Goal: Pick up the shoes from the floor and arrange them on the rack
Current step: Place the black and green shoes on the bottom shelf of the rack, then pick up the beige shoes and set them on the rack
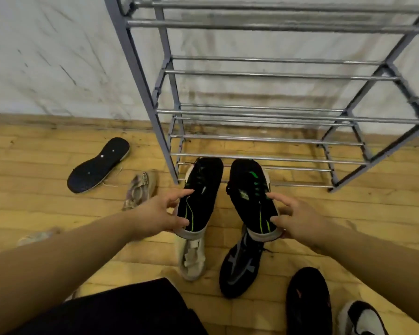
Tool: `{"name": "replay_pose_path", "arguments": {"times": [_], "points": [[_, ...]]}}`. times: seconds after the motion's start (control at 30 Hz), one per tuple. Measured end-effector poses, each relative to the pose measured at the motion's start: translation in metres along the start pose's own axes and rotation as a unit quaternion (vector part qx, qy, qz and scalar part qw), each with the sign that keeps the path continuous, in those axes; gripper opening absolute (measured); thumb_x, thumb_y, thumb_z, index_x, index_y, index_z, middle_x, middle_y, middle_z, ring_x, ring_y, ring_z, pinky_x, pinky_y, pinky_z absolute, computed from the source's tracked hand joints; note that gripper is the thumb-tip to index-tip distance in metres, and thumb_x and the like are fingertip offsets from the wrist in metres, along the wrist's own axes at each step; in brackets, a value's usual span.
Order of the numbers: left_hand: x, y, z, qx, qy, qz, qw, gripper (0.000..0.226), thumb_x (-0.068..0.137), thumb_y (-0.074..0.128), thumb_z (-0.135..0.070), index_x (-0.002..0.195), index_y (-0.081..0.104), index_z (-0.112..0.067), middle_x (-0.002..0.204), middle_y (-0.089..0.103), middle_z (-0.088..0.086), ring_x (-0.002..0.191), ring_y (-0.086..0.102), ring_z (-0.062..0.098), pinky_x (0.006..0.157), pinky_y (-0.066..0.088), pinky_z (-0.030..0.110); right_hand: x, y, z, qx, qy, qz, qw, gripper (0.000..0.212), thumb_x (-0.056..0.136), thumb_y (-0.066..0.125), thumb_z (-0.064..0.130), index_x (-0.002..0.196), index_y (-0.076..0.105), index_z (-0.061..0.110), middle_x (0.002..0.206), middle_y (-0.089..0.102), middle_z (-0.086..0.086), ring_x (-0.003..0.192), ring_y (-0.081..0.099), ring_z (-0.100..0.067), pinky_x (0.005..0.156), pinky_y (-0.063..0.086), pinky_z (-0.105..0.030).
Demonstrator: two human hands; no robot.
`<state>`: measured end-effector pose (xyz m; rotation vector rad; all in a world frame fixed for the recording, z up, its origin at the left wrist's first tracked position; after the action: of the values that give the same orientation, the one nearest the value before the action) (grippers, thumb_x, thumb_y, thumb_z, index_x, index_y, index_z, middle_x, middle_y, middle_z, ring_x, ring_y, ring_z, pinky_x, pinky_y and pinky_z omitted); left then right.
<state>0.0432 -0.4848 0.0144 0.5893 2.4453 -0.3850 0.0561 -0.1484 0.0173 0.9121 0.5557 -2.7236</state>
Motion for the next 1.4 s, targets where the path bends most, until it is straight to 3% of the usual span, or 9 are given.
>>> {"name": "replay_pose_path", "arguments": {"times": [0.13, 0.23, 0.43, 0.53, 0.6, 0.8, 1.0, 1.2, 1.4], "points": [[0.055, -0.01, 0.024, -0.021, 0.02, -0.095, 0.995, 0.084, 0.09, 0.078, -0.006, 0.154, 0.04, -0.047, 0.145, 0.053, -0.002, 0.118, 0.063, 0.008, 0.084, 0.062, 0.027, 0.069, 0.035, -0.004, 0.011, -0.025, -0.035, 0.999, 0.063, 0.103, 0.061, 0.007, 0.153, 0.044, 0.041, 0.14, 0.065, 0.003, 0.125, 0.063, -0.021, 0.102, 0.057, -0.048], [0.092, -0.019, 0.029, -0.016, 0.029, -0.126, 0.992, 0.083, 0.093, 0.076, -0.009, 0.156, 0.036, -0.047, 0.156, 0.045, -0.005, 0.132, 0.051, 0.011, 0.08, 0.058, 0.017, 0.114, 0.051, -0.002, 0.01, -0.054, -0.044, 0.997, 0.062, 0.104, 0.06, 0.01, 0.154, 0.042, 0.043, 0.145, 0.061, 0.005, 0.13, 0.06, -0.019, 0.108, 0.053, -0.046], [0.142, -0.034, 0.026, 0.063, 0.027, -0.171, 0.983, 0.077, 0.103, 0.064, -0.021, 0.162, 0.021, -0.043, 0.17, 0.023, -0.006, 0.152, 0.035, 0.027, 0.113, 0.046, 0.046, 0.187, 0.066, 0.015, 0.003, -0.071, -0.059, 0.996, 0.062, 0.108, 0.051, 0.012, 0.157, 0.034, 0.046, 0.163, 0.043, 0.003, 0.144, 0.047, -0.021, 0.116, 0.045, -0.041], [0.148, -0.024, 0.035, 0.198, 0.013, -0.146, 0.969, 0.088, 0.099, 0.065, -0.045, 0.163, 0.005, -0.046, 0.174, -0.004, -0.009, 0.159, 0.012, 0.022, 0.12, 0.036, 0.042, 0.195, 0.068, 0.014, -0.068, -0.068, -0.064, 0.993, 0.06, 0.111, 0.046, 0.027, 0.163, 0.02, 0.042, 0.169, 0.029, 0.002, 0.15, 0.037, -0.024, 0.114, 0.04, -0.036], [0.146, -0.021, 0.041, 0.279, -0.003, -0.151, 0.948, 0.097, 0.095, 0.068, -0.051, 0.163, -0.001, -0.046, 0.173, -0.01, -0.009, 0.158, 0.019, 0.024, 0.113, 0.044, 0.04, 0.195, 0.07, 0.006, -0.082, -0.07, -0.042, 0.993, 0.07, 0.106, 0.053, 0.041, 0.165, 0.014, 0.041, 0.171, 0.023, 0.006, 0.154, 0.031, -0.022, 0.118, 0.035, -0.037], [0.148, -0.025, 0.05, 0.34, 0.039, -0.209, 0.916, 0.084, 0.099, 0.067, -0.028, 0.165, 0.014, -0.034, 0.168, 0.025, 0.005, 0.144, 0.045, 0.028, 0.101, 0.053, 0.04, 0.192, 0.073, -0.001, -0.172, -0.135, -0.067, 0.973, 0.105, 0.081, 0.073, 0.069, 0.164, 0.021, 0.032, 0.165, 0.034, 0.006, 0.147, 0.039, -0.015, 0.11, 0.036, -0.028], [0.151, -0.031, 0.048, 0.309, 0.032, -0.266, 0.912, 0.072, 0.104, 0.06, -0.021, 0.163, 0.02, -0.034, 0.162, 0.036, 0.003, 0.12, 0.063, 0.028, 0.086, 0.06, 0.045, 0.197, 0.088, 0.005, -0.164, -0.147, -0.103, 0.97, 0.089, 0.094, 0.072, 0.046, 0.165, 0.02, 0.029, 0.167, 0.032, 0.001, 0.15, 0.036, -0.02, 0.107, 0.031, -0.024], [0.153, -0.034, 0.051, 0.328, 0.03, -0.3, 0.895, 0.062, 0.104, 0.059, -0.029, 0.159, 0.029, -0.027, 0.154, 0.045, 0.007, 0.115, 0.063, 0.034, 0.078, 0.055, 0.043, 0.196, 0.094, 0.011, -0.182, -0.141, -0.106, 0.967, 0.088, 0.096, 0.07, 0.044, 0.165, 0.018, 0.028, 0.168, 0.029, 0.001, 0.152, 0.033, -0.02, 0.111, 0.028, -0.026], [0.134, -0.03, 0.061, 0.301, 0.035, -0.317, 0.899, 0.063, 0.102, 0.058, -0.039, 0.157, 0.027, -0.035, 0.145, 0.051, 0.003, 0.119, 0.06, 0.03, 0.082, 0.055, 0.044, 0.158, 0.106, 0.005, -0.253, -0.152, -0.108, 0.949, 0.089, 0.096, 0.069, 0.039, 0.164, 0.012, 0.033, 0.167, 0.021, 0.0, 0.147, 0.036, -0.024, 0.109, 0.043, -0.037]]}}
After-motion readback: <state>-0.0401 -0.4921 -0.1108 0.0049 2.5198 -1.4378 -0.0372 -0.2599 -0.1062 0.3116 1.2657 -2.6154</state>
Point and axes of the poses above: each hand's wrist, its own x-axis towards the middle knuckle, its own y-axis out of the palm, z = x × y, the point moved 4 cm from there along x, towards the middle knuckle
